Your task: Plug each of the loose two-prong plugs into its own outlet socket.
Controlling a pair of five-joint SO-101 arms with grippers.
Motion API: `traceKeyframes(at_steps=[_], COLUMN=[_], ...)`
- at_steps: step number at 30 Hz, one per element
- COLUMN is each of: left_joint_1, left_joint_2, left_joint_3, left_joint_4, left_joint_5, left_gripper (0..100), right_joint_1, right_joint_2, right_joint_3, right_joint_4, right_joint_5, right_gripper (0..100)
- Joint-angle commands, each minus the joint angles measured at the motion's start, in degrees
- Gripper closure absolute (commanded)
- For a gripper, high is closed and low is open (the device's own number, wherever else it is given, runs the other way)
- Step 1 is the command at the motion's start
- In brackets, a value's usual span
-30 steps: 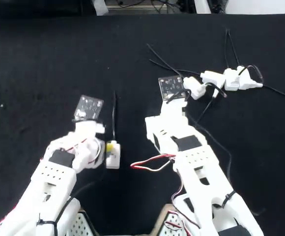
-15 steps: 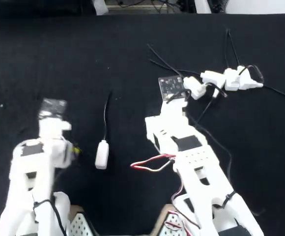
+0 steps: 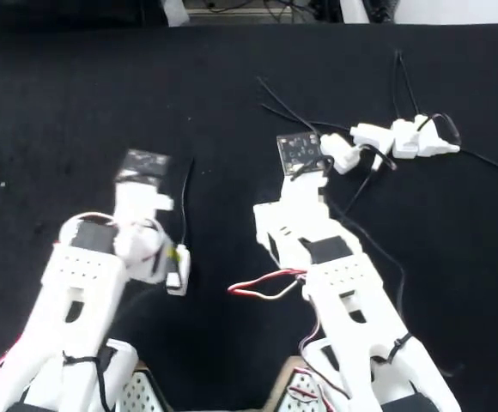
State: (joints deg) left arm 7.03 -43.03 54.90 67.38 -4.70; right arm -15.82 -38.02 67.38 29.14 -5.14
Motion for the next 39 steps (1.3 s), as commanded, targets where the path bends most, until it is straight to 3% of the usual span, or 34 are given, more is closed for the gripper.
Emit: traceKeyframes(at_steps=[1, 6, 14, 20, 23, 28, 35, 39], left_joint_1=[4.2, 1.2, -14.6, -15.3, -16.0, -16.0, -25.5, -24.2], left_joint_2=[0.1, 0.2, -0.4, -0.5, 0.8, 11.7, 22.9, 22.9], left_joint_3=[4.5, 10.9, 11.5, 5.1, 0.7, -1.5, -7.5, -5.6], left_joint_4=[-9.6, -16.2, -15.9, -13.9, -16.4, -17.8, -13.7, -9.3], left_joint_5=[0.8, -2.6, -11.2, -11.3, -7.6, -7.1, -14.9, -19.5], left_gripper=[74, 74, 74, 74, 74, 74, 74, 74], right_joint_1=[0.6, 0.6, 0.6, 0.6, 0.6, 0.6, 0.6, 0.6], right_joint_2=[-2.5, -2.5, -2.5, -2.5, -2.5, -2.5, -2.5, -2.7], right_joint_3=[-0.8, -0.8, -0.8, -0.4, -0.4, -0.3, -0.3, -0.4], right_joint_4=[-1.4, -1.3, -1.2, -1.5, -1.5, -1.5, -1.5, -1.5], right_joint_5=[-0.1, -0.1, -0.2, -0.1, -0.1, -0.1, 0.0, 0.0], right_gripper=[68.0, 68.0, 68.0, 68.0, 68.0, 68.0, 68.0, 68.0])
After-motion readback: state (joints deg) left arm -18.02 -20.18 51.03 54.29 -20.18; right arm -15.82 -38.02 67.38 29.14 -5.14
